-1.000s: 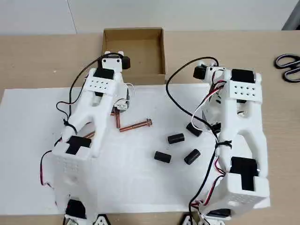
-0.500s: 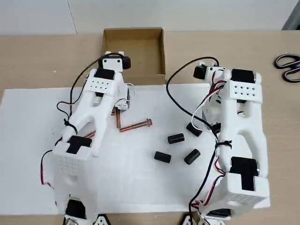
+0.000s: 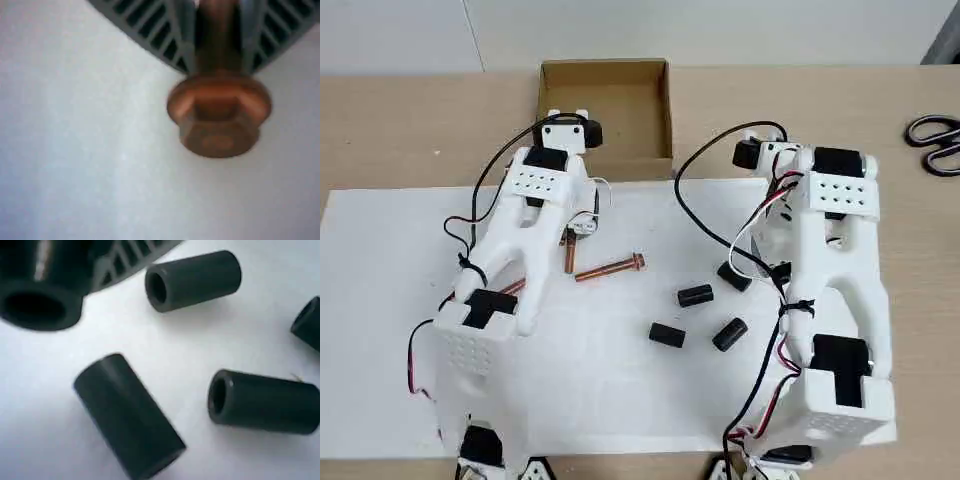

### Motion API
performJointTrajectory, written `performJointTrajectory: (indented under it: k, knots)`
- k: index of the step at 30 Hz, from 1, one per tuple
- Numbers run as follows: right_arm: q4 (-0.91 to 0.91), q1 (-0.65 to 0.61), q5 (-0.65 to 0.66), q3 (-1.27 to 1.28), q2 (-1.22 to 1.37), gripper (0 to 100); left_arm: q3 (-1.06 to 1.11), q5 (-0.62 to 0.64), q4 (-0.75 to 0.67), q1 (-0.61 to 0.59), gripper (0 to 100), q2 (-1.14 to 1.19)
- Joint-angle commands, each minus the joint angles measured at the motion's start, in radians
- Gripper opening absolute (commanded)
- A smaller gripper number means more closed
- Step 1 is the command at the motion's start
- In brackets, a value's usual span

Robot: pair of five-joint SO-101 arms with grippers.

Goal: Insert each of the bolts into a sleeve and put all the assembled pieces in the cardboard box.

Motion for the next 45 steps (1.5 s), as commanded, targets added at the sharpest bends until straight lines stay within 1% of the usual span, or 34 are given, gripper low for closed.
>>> performJointTrajectory:
  k: [1, 4, 8, 14, 17, 20, 25, 29, 33, 37, 41, 45]
  knots:
    - [-0.013, 0.001, -0.009, -0.005, -0.059, 0.8, -0.030, -0.006, -0.020, -0.003, 1, -0.011]
    - [-0.012, 0.001, -0.009, -0.005, -0.061, 0.8, -0.045, -0.009, -0.003, 0.000, 1, -0.012]
    - [0.022, 0.001, -0.006, -0.005, -0.101, 0.8, -0.179, -0.034, 0.161, 0.002, 1, -0.014]
    - [0.053, 0.001, -0.003, -0.003, -0.337, 0.7, -0.496, -0.031, 0.376, -0.005, 1, -0.012]
    - [0.079, 0.001, -0.002, -0.003, -0.406, 0.4, -0.555, -0.034, 0.374, -0.003, 1, -0.031]
    - [0.101, 0.005, -0.002, 0.029, -0.450, 0.4, -0.553, -0.035, 0.374, -0.005, 1, -0.132]
    - [0.104, 0.002, -0.002, 0.201, -0.598, 0.4, -0.426, -0.037, 0.374, 0.026, 1, -0.399]
    - [0.101, 0.001, -0.002, 0.354, -0.794, 0.4, -0.231, -0.032, 0.373, 0.048, 0, -0.634]
    - [0.096, 0.001, -0.002, 0.456, -0.957, 0.4, -0.039, -0.029, 0.356, 0.037, 0, -0.830]
    - [0.093, -0.027, -0.003, 0.522, -1.046, 0.4, 0.145, 0.025, 0.245, -0.002, 0, -0.990]
    - [0.077, -0.058, -0.003, 0.549, -1.090, 0.4, 0.311, 0.074, 0.132, 0.000, 0, -1.143]
    - [0.002, -0.056, -0.008, 0.615, -1.124, 0.4, 0.529, 0.083, -0.008, 0.002, 0, -1.297]
